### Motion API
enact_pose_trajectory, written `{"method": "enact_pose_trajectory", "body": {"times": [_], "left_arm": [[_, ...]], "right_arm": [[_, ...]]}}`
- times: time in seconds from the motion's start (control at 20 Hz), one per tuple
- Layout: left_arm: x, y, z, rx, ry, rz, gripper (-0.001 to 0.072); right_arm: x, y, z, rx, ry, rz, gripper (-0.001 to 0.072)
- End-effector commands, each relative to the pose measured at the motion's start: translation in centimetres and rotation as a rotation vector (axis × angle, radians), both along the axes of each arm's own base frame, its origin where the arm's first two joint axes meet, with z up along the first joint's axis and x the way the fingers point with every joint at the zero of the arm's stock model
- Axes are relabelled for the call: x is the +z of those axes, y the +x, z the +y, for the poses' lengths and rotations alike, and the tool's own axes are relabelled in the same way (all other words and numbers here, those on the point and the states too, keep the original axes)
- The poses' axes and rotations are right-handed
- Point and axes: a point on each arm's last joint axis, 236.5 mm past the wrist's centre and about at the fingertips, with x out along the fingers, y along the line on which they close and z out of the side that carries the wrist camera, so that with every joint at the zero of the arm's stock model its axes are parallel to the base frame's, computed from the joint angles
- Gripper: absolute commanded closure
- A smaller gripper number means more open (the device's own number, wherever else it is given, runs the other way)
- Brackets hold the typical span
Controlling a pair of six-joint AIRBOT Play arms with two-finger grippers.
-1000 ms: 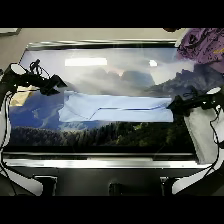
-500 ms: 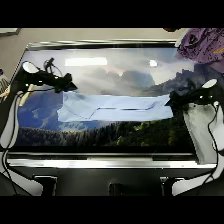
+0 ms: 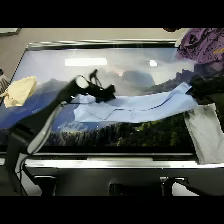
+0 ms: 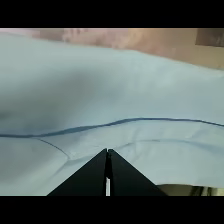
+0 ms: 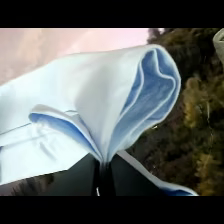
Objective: Fold the clothes and pants, and hang the long-sleeved shirts on hangers.
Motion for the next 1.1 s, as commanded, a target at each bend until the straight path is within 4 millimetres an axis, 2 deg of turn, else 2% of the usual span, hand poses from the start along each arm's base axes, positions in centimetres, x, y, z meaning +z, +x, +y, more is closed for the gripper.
{"method": "enact_pose_trajectory", "body": {"times": [0.0, 0.15, 0.25, 0.35, 0.45, 0.55, 0.7, 0.85, 0.95, 1.05], "left_arm": [[-1.6, -2.0, -7.3, 0.037, -0.07, -0.005, 0.0687], [-1.8, -4.1, -12.7, -0.021, -0.134, 0.006, 0.0687], [-1.9, -4.8, -15.4, -0.035, -0.162, 0.011, 0.0687], [-3.0, -5.4, -17.3, -0.018, -0.18, 0.05, 0.0687], [-4.7, -5.8, -18.1, 0.019, -0.186, 0.084, 0.0688], [-5.4, -5.8, -18.7, 0.052, -0.209, 0.107, 0.0688], [-5.2, -5.1, -18.9, 0.082, -0.233, 0.094, 0.0688], [-5.1, -5.2, -18.6, 0.071, -0.228, 0.11, 0.0688], [-4.3, -5.2, -17.4, 0.031, -0.21, 0.121, 0.0688], [-2.1, -4.1, -15.1, -0.03, -0.191, 0.081, 0.0688]], "right_arm": [[4.6, -0.8, 0.2, -0.044, -0.01, -0.069, 0.0677], [8.4, -0.3, 0.0, -0.077, -0.014, -0.148, 0.0677], [9.9, -0.2, 0.4, -0.085, 0.004, -0.177, 0.0677], [10.5, -0.3, 0.9, -0.097, 0.034, -0.176, 0.0677], [10.9, -0.3, 1.9, -0.086, 0.078, -0.18, 0.0677], [11.0, -0.4, 2.5, -0.075, 0.1, -0.177, 0.0677], [10.8, -0.6, 2.6, -0.081, 0.105, -0.163, 0.0677], [10.6, -0.9, 2.3, -0.086, 0.094, -0.15, 0.0677], [10.1, -1.1, 1.5, -0.103, 0.061, -0.135, 0.0677], [10.0, -1.1, 1.0, -0.124, 0.049, -0.128, 0.0677]]}}
